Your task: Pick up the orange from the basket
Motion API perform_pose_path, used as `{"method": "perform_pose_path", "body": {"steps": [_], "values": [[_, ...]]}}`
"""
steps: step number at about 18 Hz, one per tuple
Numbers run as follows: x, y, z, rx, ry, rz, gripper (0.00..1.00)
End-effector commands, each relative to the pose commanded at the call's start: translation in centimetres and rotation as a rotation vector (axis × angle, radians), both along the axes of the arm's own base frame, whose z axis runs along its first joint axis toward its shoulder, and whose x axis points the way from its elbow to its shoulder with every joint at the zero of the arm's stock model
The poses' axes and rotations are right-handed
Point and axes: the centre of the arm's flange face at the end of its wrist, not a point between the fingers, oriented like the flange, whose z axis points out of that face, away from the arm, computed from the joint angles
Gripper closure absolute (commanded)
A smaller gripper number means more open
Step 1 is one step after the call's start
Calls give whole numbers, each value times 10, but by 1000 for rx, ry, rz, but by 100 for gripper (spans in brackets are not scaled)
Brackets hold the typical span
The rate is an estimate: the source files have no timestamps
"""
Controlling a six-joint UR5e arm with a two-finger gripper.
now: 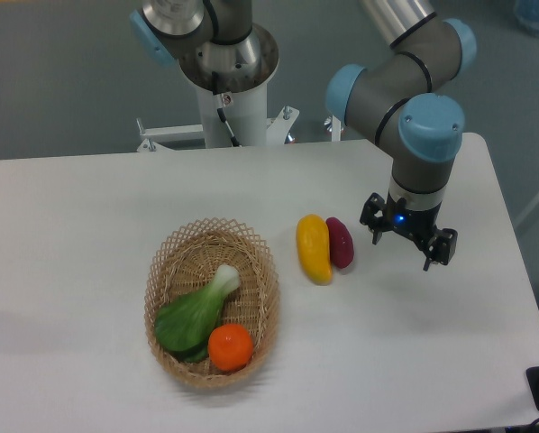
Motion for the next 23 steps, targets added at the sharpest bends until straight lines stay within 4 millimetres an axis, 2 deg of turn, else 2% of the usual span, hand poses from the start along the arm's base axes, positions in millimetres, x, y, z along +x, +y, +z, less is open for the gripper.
{"method": "perform_pose_path", "body": {"steps": [7, 11, 13, 18, 23], "values": [[-2, 3, 6, 13, 2, 7, 0], [1, 19, 1, 40, -23, 171, 0], [10, 40, 1, 50, -26, 203, 0], [42, 73, -3, 78, -61, 364, 0], [68, 100, -3, 105, -91, 367, 0]]}}
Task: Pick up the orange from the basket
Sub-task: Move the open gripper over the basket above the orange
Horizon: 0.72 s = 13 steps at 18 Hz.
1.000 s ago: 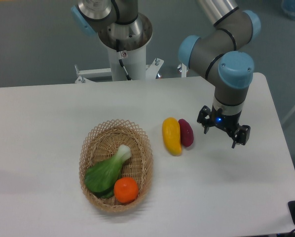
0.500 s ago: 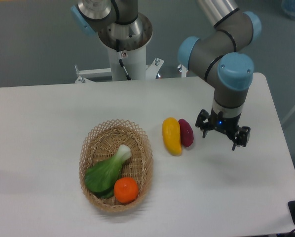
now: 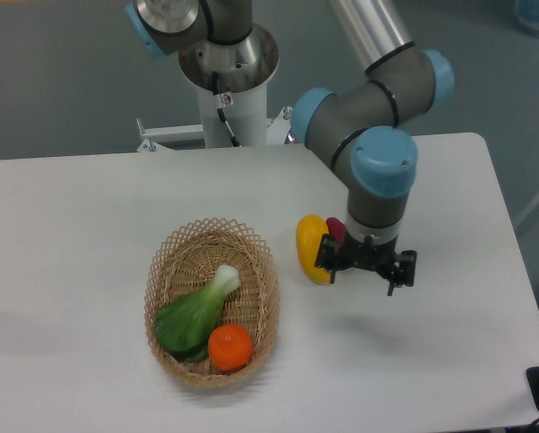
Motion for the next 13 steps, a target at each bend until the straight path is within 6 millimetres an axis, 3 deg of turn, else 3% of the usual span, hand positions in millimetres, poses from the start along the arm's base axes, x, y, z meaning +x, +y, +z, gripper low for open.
{"method": "perform_pose_path", "body": {"steps": [5, 8, 11, 13], "values": [[32, 26, -9, 16, -47, 52, 0], [52, 52, -13, 25, -67, 91, 0], [84, 72, -14, 26, -80, 95, 0], [95, 81, -20, 24, -95, 148, 0]]}}
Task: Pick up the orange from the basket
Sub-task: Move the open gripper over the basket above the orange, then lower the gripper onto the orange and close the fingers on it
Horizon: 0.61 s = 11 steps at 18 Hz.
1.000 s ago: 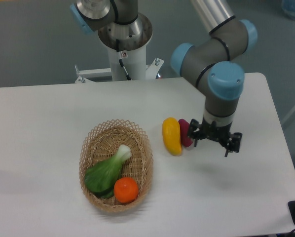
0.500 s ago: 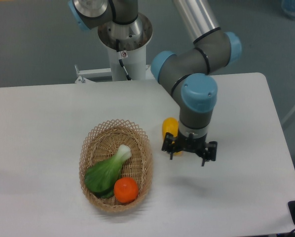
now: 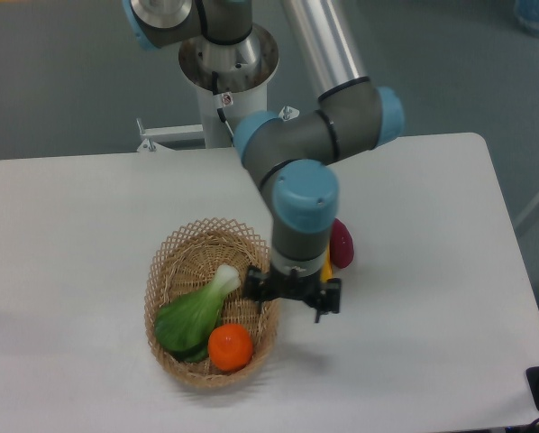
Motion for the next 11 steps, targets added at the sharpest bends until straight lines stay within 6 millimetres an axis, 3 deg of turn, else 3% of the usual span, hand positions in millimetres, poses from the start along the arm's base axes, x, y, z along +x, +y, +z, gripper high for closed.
{"method": "perform_pose_path", "body": {"steps": [3, 11], "values": [[23, 15, -14, -17, -20, -9, 0], [28, 35, -35, -29, -32, 40, 0]]}}
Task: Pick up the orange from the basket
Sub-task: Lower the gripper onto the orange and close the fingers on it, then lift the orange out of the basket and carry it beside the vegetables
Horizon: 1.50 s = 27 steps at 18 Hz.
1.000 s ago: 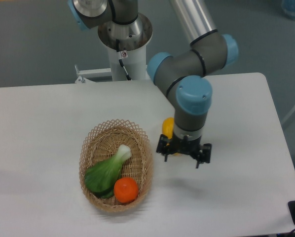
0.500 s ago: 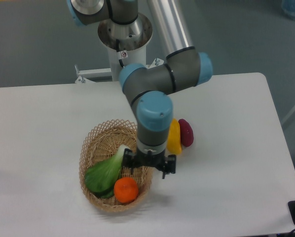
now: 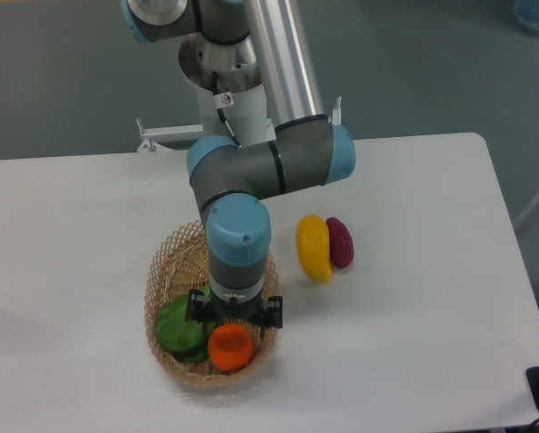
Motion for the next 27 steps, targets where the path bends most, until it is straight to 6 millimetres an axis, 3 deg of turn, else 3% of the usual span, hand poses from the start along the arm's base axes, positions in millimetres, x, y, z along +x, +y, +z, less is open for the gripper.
{"method": "perform_pose_path", "body": {"steps": [11, 15, 20, 24, 27], "values": [[11, 13, -31, -61, 20, 14, 0], [12, 16, -32, -58, 40, 15, 0], [10, 19, -30, -50, 40, 19, 38], [7, 27, -9, -1, 38, 15, 41], [-3, 21, 8, 49, 0, 24, 41]]}}
